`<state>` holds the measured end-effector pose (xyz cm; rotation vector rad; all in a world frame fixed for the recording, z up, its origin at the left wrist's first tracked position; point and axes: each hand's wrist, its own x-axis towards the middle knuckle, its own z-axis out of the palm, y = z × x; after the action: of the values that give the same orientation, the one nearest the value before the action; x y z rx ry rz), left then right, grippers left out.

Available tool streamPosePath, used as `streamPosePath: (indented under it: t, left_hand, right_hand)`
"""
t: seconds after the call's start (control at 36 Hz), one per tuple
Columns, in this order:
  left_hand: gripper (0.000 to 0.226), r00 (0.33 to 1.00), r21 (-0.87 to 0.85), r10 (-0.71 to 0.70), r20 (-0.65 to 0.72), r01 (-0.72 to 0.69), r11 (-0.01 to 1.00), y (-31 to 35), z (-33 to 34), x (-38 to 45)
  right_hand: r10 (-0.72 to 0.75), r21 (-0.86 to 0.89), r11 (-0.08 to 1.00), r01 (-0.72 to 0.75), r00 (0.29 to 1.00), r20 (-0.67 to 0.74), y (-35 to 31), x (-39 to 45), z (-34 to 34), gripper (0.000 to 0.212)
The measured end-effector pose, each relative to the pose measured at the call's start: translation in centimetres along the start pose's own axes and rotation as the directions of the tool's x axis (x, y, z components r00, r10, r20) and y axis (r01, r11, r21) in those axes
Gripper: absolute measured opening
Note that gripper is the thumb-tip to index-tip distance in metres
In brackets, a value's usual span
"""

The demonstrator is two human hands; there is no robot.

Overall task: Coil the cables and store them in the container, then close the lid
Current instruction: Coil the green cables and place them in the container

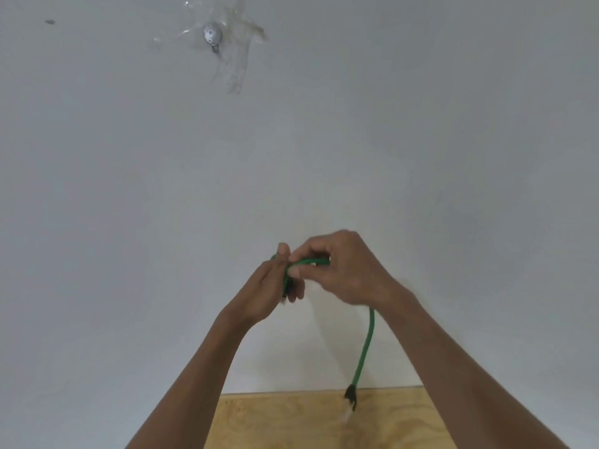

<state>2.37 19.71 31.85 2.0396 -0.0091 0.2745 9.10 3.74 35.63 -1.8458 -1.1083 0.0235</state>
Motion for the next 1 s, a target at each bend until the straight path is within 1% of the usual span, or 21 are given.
streamPosePath:
  t: [0.03, 0.08, 0.11, 0.17, 0.25, 0.31, 0.39, 0.44, 0.5, 0.53, 0.56, 0.58, 0.61, 0.64, 0.72, 0.78, 0.86, 0.92, 1.0]
  left_hand:
    - [0.083, 0.999, -0.052, -0.039, 0.037, 0.041, 0.998, 0.3, 0.5, -0.3]
    - [0.088, 0.992, -0.217, -0.084, 0.093, 0.102, 0.971, 0.8, 1.3, -0.7]
    - [0.088, 0.99, -0.292, -0.089, 0.109, 0.118, 0.949, 1.0, 1.5, -0.9]
    - [0.085, 0.989, -0.38, -0.085, 0.12, 0.124, 0.916, 1.3, 1.8, -1.2]
    - [0.081, 0.987, -0.467, -0.055, 0.151, 0.12, 0.876, 1.9, 2.0, -1.4]
    - [0.076, 0.983, -0.506, -0.028, 0.182, 0.118, 0.854, 2.4, 2.0, -1.5]
    - [0.067, 0.976, -0.536, 0.025, 0.218, 0.099, 0.839, 3.5, 2.2, -1.6]
    - [0.056, 0.972, -0.545, 0.071, 0.224, 0.064, 0.836, 4.1, 2.3, -1.6]
    - [0.047, 0.974, -0.538, 0.096, 0.206, 0.03, 0.842, 4.6, 2.3, -1.5]
    - [0.044, 0.977, -0.541, 0.098, 0.19, 0.021, 0.841, 4.7, 2.2, -1.3]
    - [0.04, 0.98, -0.551, 0.101, 0.171, 0.01, 0.835, 4.8, 2.1, -1.1]
    - [0.037, 0.983, -0.563, 0.107, 0.151, -0.004, 0.827, 4.9, 2.0, -0.9]
    - [0.034, 0.985, -0.564, 0.116, 0.13, -0.023, 0.825, 5.0, 1.8, -0.7]
    - [0.032, 0.987, -0.544, 0.124, 0.106, -0.047, 0.838, 5.1, 1.6, -0.5]
    - [0.03, 0.989, -0.43, 0.141, 0.039, -0.11, 0.896, 5.0, 1.1, 0.0]
    - [0.03, 0.991, -0.412, 0.133, 0.003, -0.12, 0.903, 4.6, 1.0, 0.1]
    - [0.03, 0.99, -0.366, 0.125, -0.069, -0.142, 0.92, 4.2, 0.9, 0.2]
    - [0.032, 0.987, -0.356, 0.125, -0.102, -0.154, 0.922, 3.9, 1.0, 0.1]
    - [0.035, 0.981, -0.345, 0.123, -0.152, -0.169, 0.923, 3.7, 1.2, 0.1]
  right_hand:
    - [-0.007, 0.014, 1.0, 0.007, 1.0, -0.008, -0.2, 0.5, -0.6, 0.008]
    - [-0.016, 0.053, 0.998, 0.017, 1.0, -0.006, -0.2, 1.4, -1.5, 0.012]
    - [-0.017, 0.086, 0.996, 0.018, 1.0, -0.004, 0.0, 1.8, -1.7, 0.014]
    - [-0.013, 0.159, 0.987, 0.013, 1.0, -0.001, 0.5, 2.3, -2.1, 0.016]
    - [0.007, 0.3, 0.954, -0.002, 1.0, -0.016, 1.6, 2.6, -2.3, 0.015]
    - [0.031, 0.43, 0.903, -0.02, 0.999, -0.017, 2.7, 2.5, -2.0, 0.019]
    - [0.08, 0.556, 0.827, -0.075, 0.997, 0.016, 4.1, 1.7, -1.1, 0.035]
    - [0.099, 0.615, 0.781, -0.109, 0.994, 0.051, 4.4, 0.8, -0.4, 0.047]
    - [0.079, 0.652, 0.75, -0.111, 0.994, 0.078, 4.4, -0.2, 0.6, 0.053]
    - [0.081, 0.646, 0.754, -0.115, 0.993, 0.082, 4.4, -0.7, 1.2, 0.046]
    - [0.098, 0.627, 0.769, -0.124, 0.992, 0.076, 4.5, -1.2, 1.8, 0.03]
    - [0.137, 0.608, 0.782, -0.139, 0.989, 0.049, 4.7, -1.6, 2.4, 0.035]
    - [0.162, 0.577, 0.804, -0.144, 0.987, 0.022, 4.8, -1.9, 2.8, 0.045]
    - [0.173, 0.557, 0.817, -0.147, 0.985, 0.006, 4.8, -2.2, 3.3, 0.045]
    - [0.211, 0.511, 0.845, -0.161, 0.977, -0.042, 4.3, -3.1, 4.2, 0.032]
    - [0.207, 0.447, 0.879, -0.167, 0.977, -0.041, 4.0, -3.3, 4.5, 0.025]
    - [0.168, 0.26, 0.953, -0.153, 0.985, -0.036, 3.9, -3.6, 4.5, 0.021]
    - [0.163, 0.143, 0.977, -0.155, 0.986, -0.045, 3.9, -3.7, 4.5, 0.016]
    - [0.186, 0.069, 0.98, -0.184, 0.982, -0.021, 3.6, -3.6, 4.3, 0.019]
